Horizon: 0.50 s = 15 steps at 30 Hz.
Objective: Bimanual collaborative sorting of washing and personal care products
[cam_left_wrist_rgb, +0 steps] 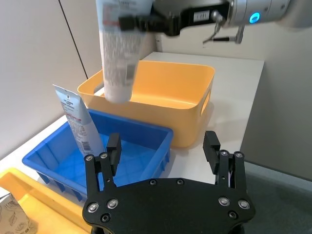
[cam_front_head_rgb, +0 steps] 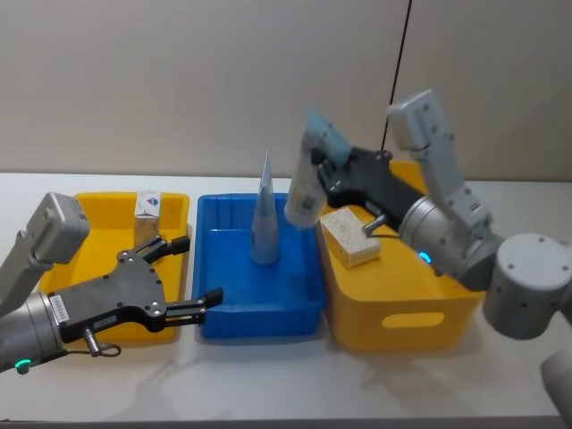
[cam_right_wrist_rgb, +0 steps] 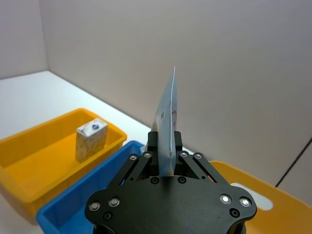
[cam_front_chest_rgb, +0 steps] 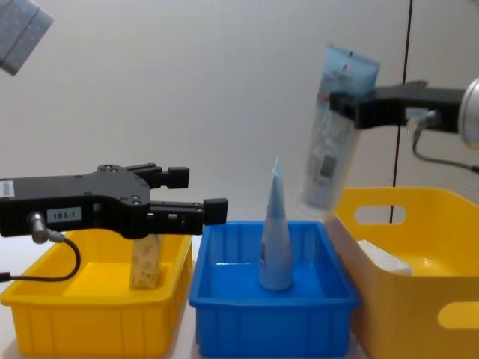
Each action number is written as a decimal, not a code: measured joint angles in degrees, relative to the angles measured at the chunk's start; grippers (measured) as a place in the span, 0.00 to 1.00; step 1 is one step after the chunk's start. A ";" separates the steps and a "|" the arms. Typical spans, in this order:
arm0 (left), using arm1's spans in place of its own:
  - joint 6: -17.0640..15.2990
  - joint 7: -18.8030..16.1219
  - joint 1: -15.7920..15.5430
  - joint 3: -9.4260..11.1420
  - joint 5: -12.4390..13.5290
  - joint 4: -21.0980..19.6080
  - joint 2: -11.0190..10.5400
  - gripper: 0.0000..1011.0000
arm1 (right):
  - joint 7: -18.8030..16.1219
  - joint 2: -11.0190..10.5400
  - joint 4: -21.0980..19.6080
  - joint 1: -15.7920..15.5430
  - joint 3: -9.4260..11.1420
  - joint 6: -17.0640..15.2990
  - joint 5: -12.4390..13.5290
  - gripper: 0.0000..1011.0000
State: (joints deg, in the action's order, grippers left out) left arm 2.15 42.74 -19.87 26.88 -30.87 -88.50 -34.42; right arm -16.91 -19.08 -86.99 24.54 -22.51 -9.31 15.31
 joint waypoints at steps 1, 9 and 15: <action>0.00 0.00 0.00 0.00 0.00 0.00 0.00 0.99 | -0.18 -0.15 -0.20 0.01 0.31 -0.08 0.26 0.13; 0.00 0.00 0.00 0.00 0.00 0.00 0.00 0.99 | -0.61 -2.21 -2.58 -0.17 4.30 -1.58 2.61 0.13; 0.00 0.00 0.00 0.00 0.00 0.00 0.00 0.99 | -0.28 -3.65 -4.35 -0.99 6.80 -3.05 3.66 0.13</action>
State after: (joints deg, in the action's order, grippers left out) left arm 2.15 42.74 -19.87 26.88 -30.87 -88.50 -34.41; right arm -17.19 -22.72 -91.34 23.55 -15.71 -12.36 18.97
